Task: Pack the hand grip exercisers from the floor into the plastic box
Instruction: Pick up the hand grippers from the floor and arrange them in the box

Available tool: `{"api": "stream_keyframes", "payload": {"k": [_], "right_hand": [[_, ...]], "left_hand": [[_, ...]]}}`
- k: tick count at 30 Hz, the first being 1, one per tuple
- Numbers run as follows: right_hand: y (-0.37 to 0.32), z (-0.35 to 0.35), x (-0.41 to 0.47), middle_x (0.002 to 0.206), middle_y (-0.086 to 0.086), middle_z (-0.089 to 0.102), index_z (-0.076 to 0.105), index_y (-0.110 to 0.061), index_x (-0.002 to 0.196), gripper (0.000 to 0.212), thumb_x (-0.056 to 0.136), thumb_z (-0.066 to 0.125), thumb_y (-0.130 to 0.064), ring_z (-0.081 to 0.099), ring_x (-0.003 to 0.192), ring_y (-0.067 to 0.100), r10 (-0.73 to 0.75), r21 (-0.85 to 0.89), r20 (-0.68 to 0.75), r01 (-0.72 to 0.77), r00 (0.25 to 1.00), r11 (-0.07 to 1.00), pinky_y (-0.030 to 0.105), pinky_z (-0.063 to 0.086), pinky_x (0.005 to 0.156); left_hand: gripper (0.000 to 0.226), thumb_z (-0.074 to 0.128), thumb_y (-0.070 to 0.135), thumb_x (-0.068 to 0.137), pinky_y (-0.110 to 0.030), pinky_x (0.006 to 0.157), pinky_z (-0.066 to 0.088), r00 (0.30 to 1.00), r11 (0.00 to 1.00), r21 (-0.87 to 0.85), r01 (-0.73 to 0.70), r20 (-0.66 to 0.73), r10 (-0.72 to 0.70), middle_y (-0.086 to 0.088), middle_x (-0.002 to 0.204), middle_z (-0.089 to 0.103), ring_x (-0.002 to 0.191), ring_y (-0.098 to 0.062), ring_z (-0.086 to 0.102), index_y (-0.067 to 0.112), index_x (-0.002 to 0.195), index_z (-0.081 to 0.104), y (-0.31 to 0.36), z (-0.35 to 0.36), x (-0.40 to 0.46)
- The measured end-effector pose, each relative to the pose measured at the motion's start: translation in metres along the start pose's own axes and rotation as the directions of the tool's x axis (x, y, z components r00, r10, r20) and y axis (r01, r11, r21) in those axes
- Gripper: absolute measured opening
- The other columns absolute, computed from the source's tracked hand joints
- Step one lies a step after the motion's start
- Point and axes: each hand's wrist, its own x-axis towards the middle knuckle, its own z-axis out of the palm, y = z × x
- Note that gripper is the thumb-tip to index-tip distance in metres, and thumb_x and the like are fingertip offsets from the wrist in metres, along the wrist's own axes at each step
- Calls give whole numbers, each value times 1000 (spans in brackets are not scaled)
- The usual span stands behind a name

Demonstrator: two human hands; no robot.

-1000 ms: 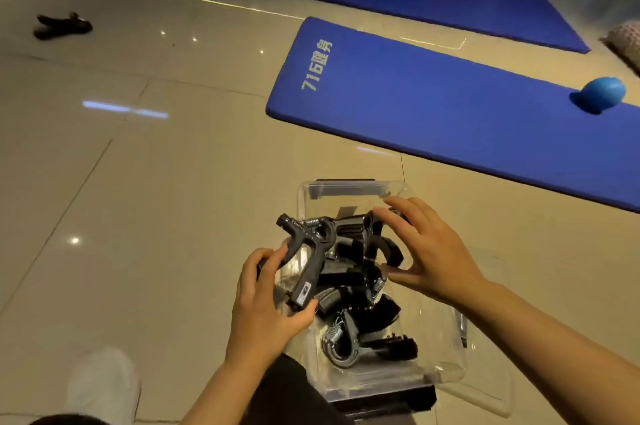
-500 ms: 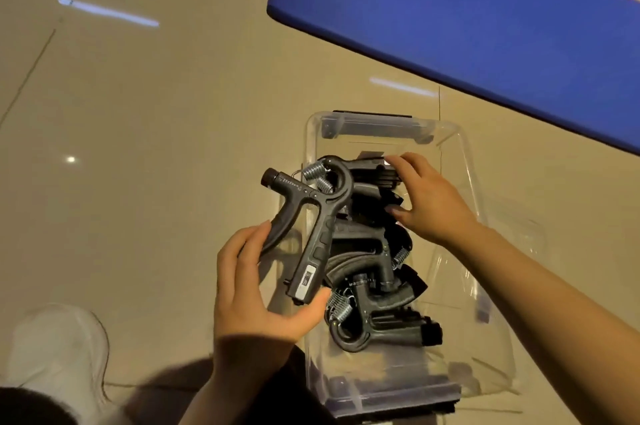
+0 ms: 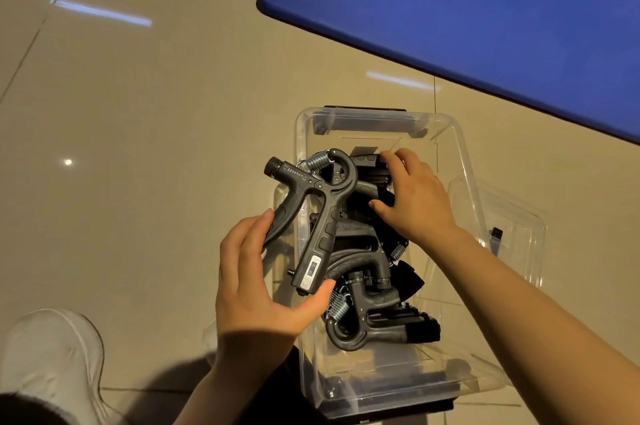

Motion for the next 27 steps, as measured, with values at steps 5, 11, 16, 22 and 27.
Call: {"api": "stream_keyframes", "payload": {"k": [5, 11, 16, 22, 27], "right_hand": [[2, -2, 1, 140, 5, 35, 33, -16, 141, 79, 76, 70, -41, 44, 117, 27, -8, 14, 17, 7, 1000, 1000, 40, 47, 88], [2, -6, 12, 132, 9, 44, 33, -15, 140, 81, 73, 71, -43, 41, 121, 27, -49, 76, 31, 46, 998, 996, 38, 40, 98], [6, -13, 12, 118, 11, 51, 35, -16, 136, 78, 72, 71, -43, 48, 106, 27, -56, -33, 72, 58, 996, 998, 35, 45, 86], [5, -17, -3, 144, 10, 36, 33, -19, 142, 71, 82, 66, -37, 38, 128, 28, 15, 104, 28, -18, 1000, 994, 34, 38, 99], [-43, -50, -57, 103, -11, 65, 64, -24, 112, 26, 86, 62, -30, 60, 95, 3, 264, 689, -57, -154, 963, 708, 30, 52, 84]], "left_hand": [[90, 73, 49, 59, -9, 95, 39, 1000, 1000, 11, 8, -10, -8, 26, 134, 29, 119, 2, 44, 34, 138, 33, -2, 3, 0], [92, 73, 50, 58, -19, 97, 42, 999, 1000, 17, 3, -33, -2, 28, 133, 29, 122, -3, 43, 34, 138, 32, -2, 6, 1], [94, 71, 53, 58, -13, 98, 38, 1000, 1000, 20, -1, -11, 1, 31, 132, 26, 121, 2, 42, 36, 139, 29, 0, 10, -1], [99, 66, 62, 54, -11, 93, 32, 997, 998, 47, 51, 48, -54, 40, 129, 19, 118, 11, 36, 48, 138, 16, 4, 12, 3], [114, 82, 57, 51, -35, 98, 42, 995, 994, 86, 69, 69, -75, 27, 132, 25, 121, 6, 33, 46, 140, 11, 8, 19, 7]]}}
